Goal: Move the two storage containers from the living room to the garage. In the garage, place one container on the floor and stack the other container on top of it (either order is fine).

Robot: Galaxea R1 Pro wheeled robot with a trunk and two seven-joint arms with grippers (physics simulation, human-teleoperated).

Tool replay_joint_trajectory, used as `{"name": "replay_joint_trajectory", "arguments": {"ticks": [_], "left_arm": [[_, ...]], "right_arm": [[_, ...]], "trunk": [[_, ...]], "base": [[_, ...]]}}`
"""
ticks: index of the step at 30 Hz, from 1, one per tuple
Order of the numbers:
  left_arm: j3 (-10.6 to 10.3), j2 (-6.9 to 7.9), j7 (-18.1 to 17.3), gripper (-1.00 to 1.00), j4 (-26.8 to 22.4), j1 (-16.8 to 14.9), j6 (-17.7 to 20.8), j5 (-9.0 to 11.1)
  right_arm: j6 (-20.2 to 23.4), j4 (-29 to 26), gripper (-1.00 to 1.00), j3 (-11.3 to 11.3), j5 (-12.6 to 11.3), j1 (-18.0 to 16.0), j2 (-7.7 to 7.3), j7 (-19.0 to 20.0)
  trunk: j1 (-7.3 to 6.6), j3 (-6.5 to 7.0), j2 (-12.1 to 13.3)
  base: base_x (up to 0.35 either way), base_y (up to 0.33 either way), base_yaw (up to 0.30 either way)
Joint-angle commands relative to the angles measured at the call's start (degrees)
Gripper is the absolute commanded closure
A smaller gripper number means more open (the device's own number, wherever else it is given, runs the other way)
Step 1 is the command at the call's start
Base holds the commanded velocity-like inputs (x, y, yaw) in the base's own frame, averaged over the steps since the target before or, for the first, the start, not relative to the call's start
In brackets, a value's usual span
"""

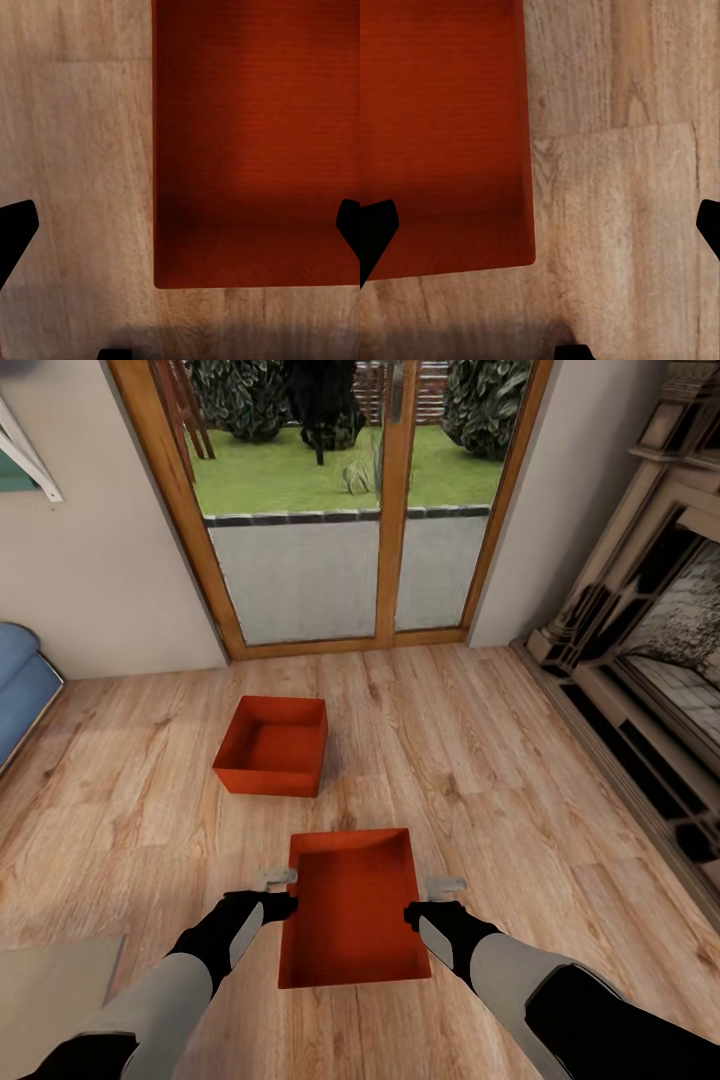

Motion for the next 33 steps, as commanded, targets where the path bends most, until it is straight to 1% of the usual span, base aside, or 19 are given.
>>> {"name": "replay_joint_trajectory", "arguments": {"ticks": [1, 11, 18, 25, 28, 31, 33], "left_arm": [[0.0, -0.05, 0.3, -1.0, -0.1, 0.0, 0.3, 0.5], [0.0, -0.09, 0.2, -1.0, -0.1, 0.0, 0.4, 0.4], [0.0, -0.09, 0.2, -1.0, -0.1, 0.0, 0.3, 0.4], [0.0, -0.09, 0.3, -1.0, -0.1, 0.0, 0.3, 0.4], [0.0, -0.09, 0.3, -1.0, 0.0, 0.0, 0.3, 0.4], [0.0, -0.09, 0.3, -1.0, 0.0, 0.0, 0.3, 0.5], [0.0, -0.09, 0.3, -1.0, 0.0, 0.0, 0.3, 0.5]], "right_arm": [[0.4, -0.1, -1.0, 0.4, -0.2, 0.0, 0.0, -0.3], [0.3, -0.1, -1.0, 0.4, 0.2, 0.0, 0.0, -0.3], [-0.7, -0.6, -1.0, 0.8, 0.6, 0.0, 0.0, -0.3], [-1.2, -1.1, -1.0, 2.2, 0.7, 0.0, 0.0, -0.3], [-1.8, -1.1, -1.0, 3.8, 0.7, 0.0, 0.0, -0.3], [-1.9, -1.1, -1.0, 4.5, 0.7, 0.0, 0.0, -0.3], [-2.0, -1.1, -1.0, 4.7, 0.7, 0.0, 0.0, -0.3]], "trunk": [[0.22, -0.22, -0.4], [2.42, -2.01, -4.4], [3.96, -3.27, -7.3], [5.49, -4.53, -10.1], [6.15, -5.07, -11.3], [6.81, -5.61, -12.5], [6.81, -5.61, -12.5]], "base": [[0.0, 0.0, 0.0], [0.0, 0.0, 0.0], [0.0, 0.0, 0.0], [0.0, 0.0, 0.0], [0.0, 0.0, 0.0], [0.0, 0.0, 0.0], [0.0, 0.0, 0.0]]}}
